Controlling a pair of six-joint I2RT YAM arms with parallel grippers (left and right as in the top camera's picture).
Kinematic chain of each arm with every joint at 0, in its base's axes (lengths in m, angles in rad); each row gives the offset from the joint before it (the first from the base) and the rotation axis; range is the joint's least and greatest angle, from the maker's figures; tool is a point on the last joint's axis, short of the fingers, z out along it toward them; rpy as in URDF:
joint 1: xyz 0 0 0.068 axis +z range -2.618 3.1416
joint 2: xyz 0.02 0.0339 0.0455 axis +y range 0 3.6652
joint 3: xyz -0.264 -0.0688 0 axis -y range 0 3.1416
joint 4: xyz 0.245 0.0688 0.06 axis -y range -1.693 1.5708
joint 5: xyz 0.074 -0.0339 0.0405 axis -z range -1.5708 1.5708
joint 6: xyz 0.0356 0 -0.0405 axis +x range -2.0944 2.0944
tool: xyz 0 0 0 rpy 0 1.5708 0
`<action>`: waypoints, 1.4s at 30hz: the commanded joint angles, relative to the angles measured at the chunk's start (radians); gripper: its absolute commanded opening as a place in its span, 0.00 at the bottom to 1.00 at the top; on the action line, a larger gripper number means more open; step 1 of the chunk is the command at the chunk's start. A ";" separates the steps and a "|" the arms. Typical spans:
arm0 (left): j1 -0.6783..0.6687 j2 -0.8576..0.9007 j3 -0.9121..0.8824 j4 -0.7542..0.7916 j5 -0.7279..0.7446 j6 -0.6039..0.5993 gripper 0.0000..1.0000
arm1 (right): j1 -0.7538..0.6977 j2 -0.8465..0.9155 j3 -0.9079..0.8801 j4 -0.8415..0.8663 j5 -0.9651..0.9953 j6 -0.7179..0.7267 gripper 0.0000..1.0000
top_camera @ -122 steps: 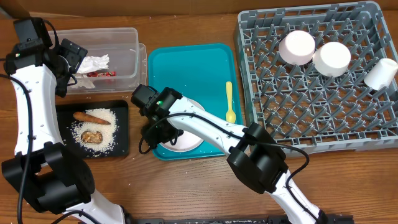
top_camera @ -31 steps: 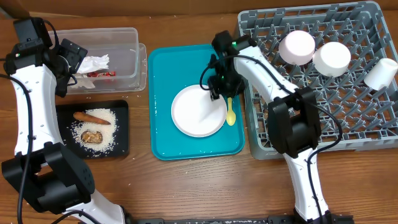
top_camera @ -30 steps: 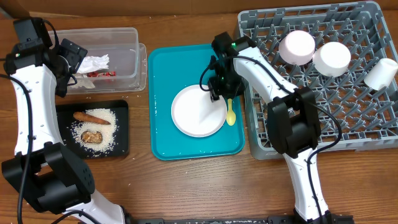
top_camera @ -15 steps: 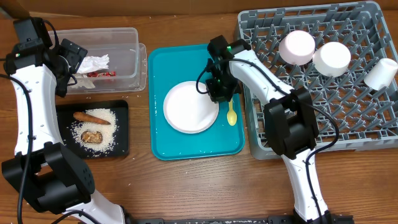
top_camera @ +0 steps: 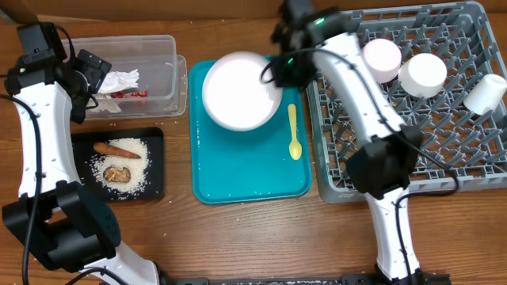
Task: Sort waste into correct bins and load items into the dishwasher
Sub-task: 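Carry the white plate right and lower it into the rack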
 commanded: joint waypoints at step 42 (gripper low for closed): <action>-0.003 0.002 0.009 0.001 -0.003 -0.009 1.00 | -0.207 -0.142 -0.198 0.257 0.958 0.253 0.04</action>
